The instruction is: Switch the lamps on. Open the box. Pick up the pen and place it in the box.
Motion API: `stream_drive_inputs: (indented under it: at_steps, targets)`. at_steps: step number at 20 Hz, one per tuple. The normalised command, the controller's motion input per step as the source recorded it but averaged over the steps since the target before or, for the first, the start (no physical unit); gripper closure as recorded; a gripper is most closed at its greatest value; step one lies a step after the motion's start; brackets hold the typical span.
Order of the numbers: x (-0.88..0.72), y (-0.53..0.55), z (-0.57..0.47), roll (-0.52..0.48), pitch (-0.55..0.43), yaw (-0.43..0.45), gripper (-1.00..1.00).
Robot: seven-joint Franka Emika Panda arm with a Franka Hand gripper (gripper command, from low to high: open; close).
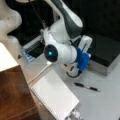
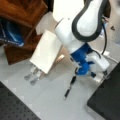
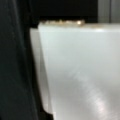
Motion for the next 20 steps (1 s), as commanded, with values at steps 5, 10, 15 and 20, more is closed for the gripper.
stream_drive_inputs:
  at_steps: [5, 10, 15, 20]
  targets:
    - [0.04, 0.01, -0.13, 0.104, -0.135, -0.112, 1.0]
    - [0.05, 0.02, -0.11, 0.096, -0.121, -0.124, 1.0]
    - [0.05, 0.03, -0.09, 0.089, -0.12, -0.109, 1.0]
    - [0.02, -0.02, -0.11, 0.076, -0.105, -0.105, 1.0]
